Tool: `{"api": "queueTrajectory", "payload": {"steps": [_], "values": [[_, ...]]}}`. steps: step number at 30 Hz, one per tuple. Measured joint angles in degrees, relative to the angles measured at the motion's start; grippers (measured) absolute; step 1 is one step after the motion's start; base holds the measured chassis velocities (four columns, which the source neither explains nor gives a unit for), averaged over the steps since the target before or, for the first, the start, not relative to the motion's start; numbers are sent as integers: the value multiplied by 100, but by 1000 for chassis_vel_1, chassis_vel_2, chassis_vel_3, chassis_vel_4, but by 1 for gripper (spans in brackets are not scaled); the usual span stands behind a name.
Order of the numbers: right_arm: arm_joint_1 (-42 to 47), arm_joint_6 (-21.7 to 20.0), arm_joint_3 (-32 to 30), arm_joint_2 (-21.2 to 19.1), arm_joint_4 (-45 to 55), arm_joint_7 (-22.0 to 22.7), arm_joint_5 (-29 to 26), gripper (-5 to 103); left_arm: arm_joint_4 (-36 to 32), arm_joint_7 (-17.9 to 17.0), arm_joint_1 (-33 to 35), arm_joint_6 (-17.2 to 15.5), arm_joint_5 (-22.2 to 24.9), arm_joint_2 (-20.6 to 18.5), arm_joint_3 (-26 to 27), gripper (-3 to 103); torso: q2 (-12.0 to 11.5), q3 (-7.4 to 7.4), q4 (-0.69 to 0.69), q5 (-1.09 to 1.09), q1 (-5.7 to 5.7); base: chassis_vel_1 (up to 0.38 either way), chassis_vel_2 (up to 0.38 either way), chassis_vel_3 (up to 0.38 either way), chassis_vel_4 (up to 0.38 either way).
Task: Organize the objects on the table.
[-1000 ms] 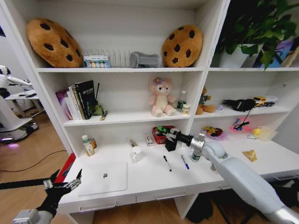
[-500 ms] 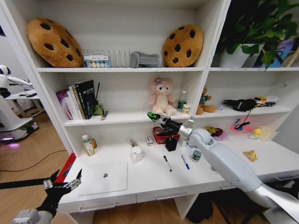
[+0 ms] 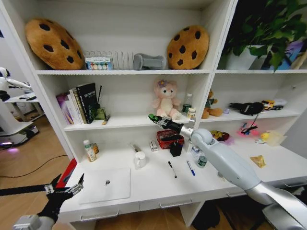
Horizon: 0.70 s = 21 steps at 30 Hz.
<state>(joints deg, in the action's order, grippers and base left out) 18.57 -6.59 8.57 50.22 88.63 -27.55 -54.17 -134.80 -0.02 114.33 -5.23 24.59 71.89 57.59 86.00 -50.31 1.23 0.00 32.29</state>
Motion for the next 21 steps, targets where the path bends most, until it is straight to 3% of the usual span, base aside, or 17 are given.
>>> {"api": "queueTrajectory", "payload": {"steps": [4, 11, 14, 21], "values": [[-148, -13, 118, 69, -10, 25, -38, 36, 0, 0, 0, 0, 0, -1, 0, 100, -4, -3, -2, -2, 10, -111, 128, 116, -124], [-676, -528, 497, 221, -144, 96, -120, 36, 0, 0, 0, 0, 0, 0, 0, 100, -2, 0, -1, 0, 0, 3, 5, -2, -5], [-1175, -936, 854, 225, -303, -55, -157, 36, 0, 0, 0, 0, 0, 0, 0, 100, 1, 1, 0, -2, -4, 37, -51, -29, 50], [-1789, -1156, 1420, 297, -917, -492, -146, 36, 0, 0, 0, 0, 0, 0, 0, 100, 0, -1, 1, 0, 0, 2, -5, -4, 7]]}}
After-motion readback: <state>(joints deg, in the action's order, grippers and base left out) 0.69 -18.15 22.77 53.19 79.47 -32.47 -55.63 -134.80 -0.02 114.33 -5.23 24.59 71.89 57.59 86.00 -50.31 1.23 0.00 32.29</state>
